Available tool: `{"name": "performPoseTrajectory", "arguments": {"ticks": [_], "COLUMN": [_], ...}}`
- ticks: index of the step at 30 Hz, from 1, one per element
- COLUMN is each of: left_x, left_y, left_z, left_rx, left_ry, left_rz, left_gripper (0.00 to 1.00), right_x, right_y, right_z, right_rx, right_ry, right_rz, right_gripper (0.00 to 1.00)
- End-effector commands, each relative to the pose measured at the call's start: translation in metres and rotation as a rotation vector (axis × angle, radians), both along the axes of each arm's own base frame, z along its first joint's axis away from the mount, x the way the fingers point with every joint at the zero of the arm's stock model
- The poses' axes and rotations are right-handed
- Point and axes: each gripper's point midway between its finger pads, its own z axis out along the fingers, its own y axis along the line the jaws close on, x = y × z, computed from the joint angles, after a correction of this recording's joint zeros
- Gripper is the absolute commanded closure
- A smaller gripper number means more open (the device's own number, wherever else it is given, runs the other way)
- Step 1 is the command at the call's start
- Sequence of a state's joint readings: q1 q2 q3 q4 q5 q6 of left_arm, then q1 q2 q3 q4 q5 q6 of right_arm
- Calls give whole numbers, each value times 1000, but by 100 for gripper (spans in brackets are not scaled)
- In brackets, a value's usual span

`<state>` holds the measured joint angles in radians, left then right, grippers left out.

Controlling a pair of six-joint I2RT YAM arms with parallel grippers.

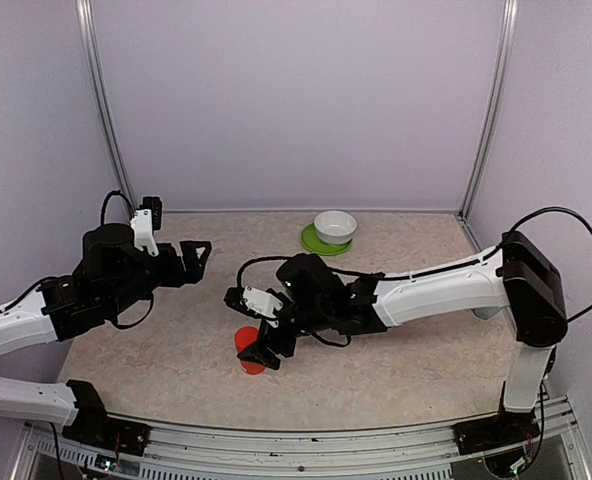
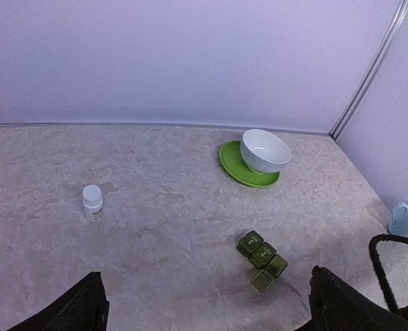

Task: Sort the pills into containers
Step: Place the pill bottle at the center of the board, then pick up the pill bottle from the center of the board.

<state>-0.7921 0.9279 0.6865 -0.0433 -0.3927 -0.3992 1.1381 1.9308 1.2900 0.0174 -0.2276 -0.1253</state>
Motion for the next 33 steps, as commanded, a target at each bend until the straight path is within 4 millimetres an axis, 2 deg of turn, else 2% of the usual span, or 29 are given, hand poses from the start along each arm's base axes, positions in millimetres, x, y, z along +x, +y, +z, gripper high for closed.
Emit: {"name": "performPoseTrajectory", "arguments": {"ticks": [1,5,8,14,17,20,26,30,33], "left_x": [-4,-10,-13,-32,-45,-55,-74,-79,-83], "left_y": [-1,-9,-22,-62,-73,-78,-93,-95,-96], "left_z": [7,-10,-24,-45,-52,-61,-92,-114,-121], "left_rx": [19,24,49,141,168,176,204,244,264], "left_ry": [-5,26,59,95,116,153,264,337,358], "left_rz": [-19,-74,-128,-335,-406,-448,-498,-490,-500], "left_gripper": [1,1,1,1,1,1,1,2,4], "right_x": [-4,-6,1,13,9,3,2,8,10], "right_y": [-17,-38,-63,-143,-180,-207,-233,-237,-236], "right_z": [41,60,75,86,86,87,92,93,89], "right_rx": [79,118,144,148,183,230,235,210,190], "right_ry": [-21,-18,-37,-78,-94,-89,-106,-133,-132], "right_rz": [-60,-118,-228,-502,-576,-619,-678,-709,-706], "right_gripper": [0,0,0,0,0,0,0,0,0]}}
